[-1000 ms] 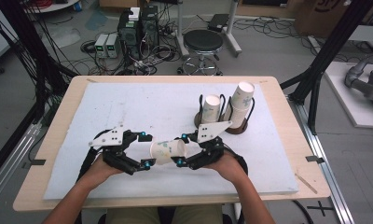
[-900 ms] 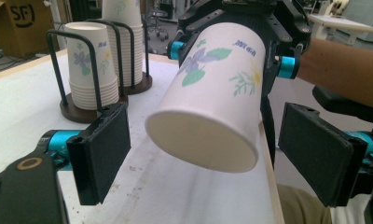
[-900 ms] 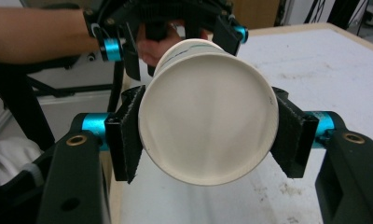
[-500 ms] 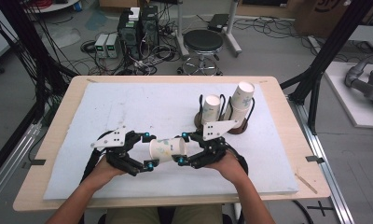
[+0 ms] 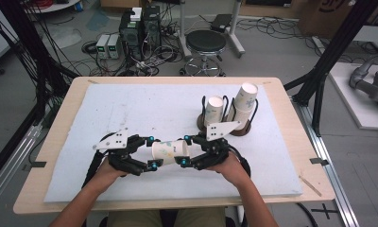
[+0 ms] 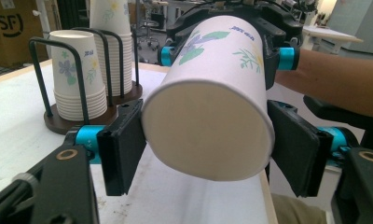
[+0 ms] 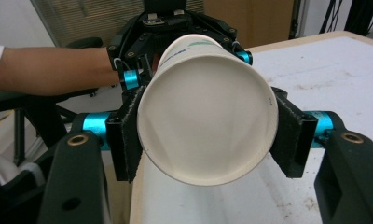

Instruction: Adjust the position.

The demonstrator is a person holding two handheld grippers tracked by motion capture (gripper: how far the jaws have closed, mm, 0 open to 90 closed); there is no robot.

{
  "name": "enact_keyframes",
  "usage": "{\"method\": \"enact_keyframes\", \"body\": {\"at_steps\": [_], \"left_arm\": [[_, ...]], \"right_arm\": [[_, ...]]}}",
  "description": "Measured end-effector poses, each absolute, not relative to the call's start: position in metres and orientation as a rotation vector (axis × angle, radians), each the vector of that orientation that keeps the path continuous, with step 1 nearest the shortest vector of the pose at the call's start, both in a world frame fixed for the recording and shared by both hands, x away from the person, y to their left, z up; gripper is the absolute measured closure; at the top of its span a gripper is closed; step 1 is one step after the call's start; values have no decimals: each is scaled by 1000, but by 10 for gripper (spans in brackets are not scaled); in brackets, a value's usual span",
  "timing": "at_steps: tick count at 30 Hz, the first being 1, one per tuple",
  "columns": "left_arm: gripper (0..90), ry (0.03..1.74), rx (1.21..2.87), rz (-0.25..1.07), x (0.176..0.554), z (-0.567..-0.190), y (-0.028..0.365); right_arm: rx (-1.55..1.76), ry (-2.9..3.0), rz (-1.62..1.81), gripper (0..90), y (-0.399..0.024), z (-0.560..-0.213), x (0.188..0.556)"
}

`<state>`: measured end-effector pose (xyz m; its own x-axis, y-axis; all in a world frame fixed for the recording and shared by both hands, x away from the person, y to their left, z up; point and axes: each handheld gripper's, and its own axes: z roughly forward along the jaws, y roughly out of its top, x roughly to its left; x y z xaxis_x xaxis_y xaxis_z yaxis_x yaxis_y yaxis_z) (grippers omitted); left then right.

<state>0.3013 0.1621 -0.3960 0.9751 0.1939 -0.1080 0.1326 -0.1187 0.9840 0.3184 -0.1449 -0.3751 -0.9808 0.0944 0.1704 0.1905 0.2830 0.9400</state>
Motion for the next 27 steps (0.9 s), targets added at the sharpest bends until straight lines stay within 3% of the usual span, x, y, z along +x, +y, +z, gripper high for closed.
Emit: {"method": "enact_keyframes", "body": {"at_steps": [9, 11, 27], "left_arm": [[360, 254, 1703, 37, 301, -393, 164], [358, 256, 1710, 45, 301, -392, 165], [358, 269, 1925, 75, 306, -361, 166]], "right_arm": [[-322, -2454, -1795, 285, -145, -376, 320], [-349, -2460, -1788, 204, -144, -375, 320], [-363, -2668, -1729, 201, -149, -356, 316]]}}
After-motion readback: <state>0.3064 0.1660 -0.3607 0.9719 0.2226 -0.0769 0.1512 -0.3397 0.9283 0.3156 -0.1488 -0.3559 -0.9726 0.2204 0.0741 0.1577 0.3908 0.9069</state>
